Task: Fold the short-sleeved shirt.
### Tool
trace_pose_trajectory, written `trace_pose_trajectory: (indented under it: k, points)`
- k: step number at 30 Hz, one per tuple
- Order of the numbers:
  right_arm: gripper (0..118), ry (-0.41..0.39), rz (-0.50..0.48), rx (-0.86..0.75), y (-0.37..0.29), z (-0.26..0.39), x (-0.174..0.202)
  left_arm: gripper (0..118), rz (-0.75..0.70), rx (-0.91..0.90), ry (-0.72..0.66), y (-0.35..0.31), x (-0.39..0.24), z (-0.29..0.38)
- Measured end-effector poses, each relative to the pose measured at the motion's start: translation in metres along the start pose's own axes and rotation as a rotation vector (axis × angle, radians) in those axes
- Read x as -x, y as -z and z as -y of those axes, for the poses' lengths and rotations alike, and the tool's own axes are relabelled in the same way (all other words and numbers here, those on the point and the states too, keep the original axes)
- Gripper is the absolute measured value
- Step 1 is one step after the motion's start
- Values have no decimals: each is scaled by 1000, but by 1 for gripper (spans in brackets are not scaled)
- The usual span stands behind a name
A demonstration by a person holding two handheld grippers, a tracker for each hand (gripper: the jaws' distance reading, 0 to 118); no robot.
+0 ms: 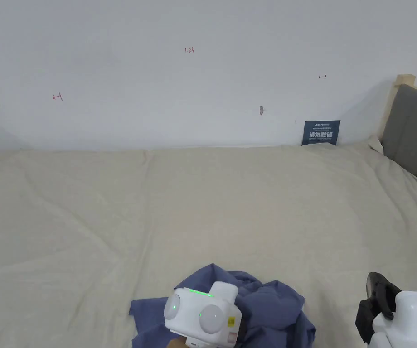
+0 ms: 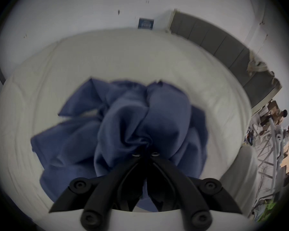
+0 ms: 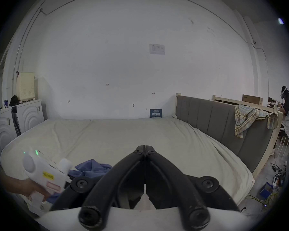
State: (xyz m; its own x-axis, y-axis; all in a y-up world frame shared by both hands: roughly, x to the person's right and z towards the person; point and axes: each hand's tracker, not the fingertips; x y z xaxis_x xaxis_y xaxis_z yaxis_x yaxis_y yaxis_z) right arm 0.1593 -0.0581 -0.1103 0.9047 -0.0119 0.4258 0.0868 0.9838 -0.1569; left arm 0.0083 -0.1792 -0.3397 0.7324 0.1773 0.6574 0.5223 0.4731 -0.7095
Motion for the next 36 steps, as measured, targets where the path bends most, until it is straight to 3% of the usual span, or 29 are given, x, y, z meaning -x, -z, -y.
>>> trace_pose_trajectory:
  k: [3,5,6,7,8,9,15,21,24,30,32,34,36]
  points:
    - [0,-3,1,11,0,2,-2,3,-28,40,6,19,-5,11]
    - [0,-3,5,13,-1,1,-3,17,-43,18,4,16,-8,15]
    - [0,-3,8,11,-1,1,-5,37,-34,-5,-6,10,-8,14]
    - [0,-4,10,8,-3,-1,-7,73,2,-45,-21,0,-7,13]
    - [0,-5,12,4,-4,-2,-7,95,20,-76,-43,-11,-7,12]
    - [0,-6,14,-1,-5,-5,-8,105,25,-107,-64,-22,-8,9]
    - [0,-10,12,-48,-14,-22,-4,105,17,-430,-94,-118,-10,-2]
    - [0,-21,-13,-103,-16,-43,9,105,-177,-750,-27,-204,-2,11]
    - [0,-24,-33,-128,-15,-52,19,104,-265,-838,-11,-231,10,23]
    - [0,-31,-78,-166,-14,-63,36,88,-400,-974,-122,-261,40,56]
    - [0,-32,-89,-171,-13,-65,40,54,-435,-1006,-136,-266,48,66]
    - [0,-32,-103,-174,-12,-67,44,0,-439,-1011,-125,-271,57,75]
    - [0,-35,-114,-176,-12,-67,47,0,-441,-1029,-111,-274,60,80]
